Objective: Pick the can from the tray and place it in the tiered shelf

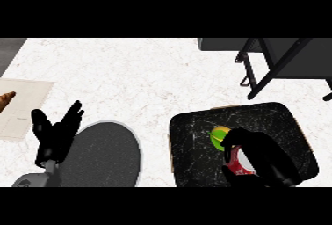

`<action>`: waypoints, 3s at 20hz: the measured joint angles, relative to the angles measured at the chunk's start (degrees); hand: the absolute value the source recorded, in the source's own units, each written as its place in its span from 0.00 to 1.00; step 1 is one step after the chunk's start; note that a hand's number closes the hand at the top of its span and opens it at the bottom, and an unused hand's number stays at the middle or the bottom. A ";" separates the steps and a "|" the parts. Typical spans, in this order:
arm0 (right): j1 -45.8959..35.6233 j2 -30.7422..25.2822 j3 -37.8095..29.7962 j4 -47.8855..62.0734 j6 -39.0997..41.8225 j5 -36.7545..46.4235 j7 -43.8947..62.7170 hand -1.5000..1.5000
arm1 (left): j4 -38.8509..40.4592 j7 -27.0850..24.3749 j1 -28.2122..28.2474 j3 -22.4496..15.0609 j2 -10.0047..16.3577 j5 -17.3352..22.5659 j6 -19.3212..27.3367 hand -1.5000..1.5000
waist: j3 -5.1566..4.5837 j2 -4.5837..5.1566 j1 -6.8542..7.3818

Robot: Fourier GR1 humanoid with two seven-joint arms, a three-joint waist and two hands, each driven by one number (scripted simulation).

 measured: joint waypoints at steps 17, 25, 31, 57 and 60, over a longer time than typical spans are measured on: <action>-9.40 -5.32 -28.79 -16.25 4.78 -17.93 8.64 1.00 | -1.08 0.30 1.04 1.46 0.14 -0.11 -1.38 0.50 | 0.13 0.04 -0.40; -25.29 -15.16 -43.08 -11.51 9.84 -31.04 20.53 1.00 | 0.29 -0.52 0.15 1.82 -0.19 -0.42 -2.11 0.50 | 0.13 0.10 0.05; -37.74 -22.00 -45.80 2.00 9.80 -33.61 22.61 1.00 | 0.44 0.20 -0.56 1.78 -0.50 -0.64 -2.45 0.50 | 0.11 0.30 0.75; -61.26 -30.04 -34.32 57.76 4.14 -14.39 -13.08 1.00 | 0.78 -1.15 -1.47 1.67 -2.12 -2.92 -2.58 0.50 | 0.22 0.74 1.92; -63.04 -29.50 -33.38 62.89 1.63 -11.79 -16.77 1.00 | 0.53 0.26 -1.86 1.94 -1.87 -2.38 -3.10 0.50 | 0.19 0.83 2.03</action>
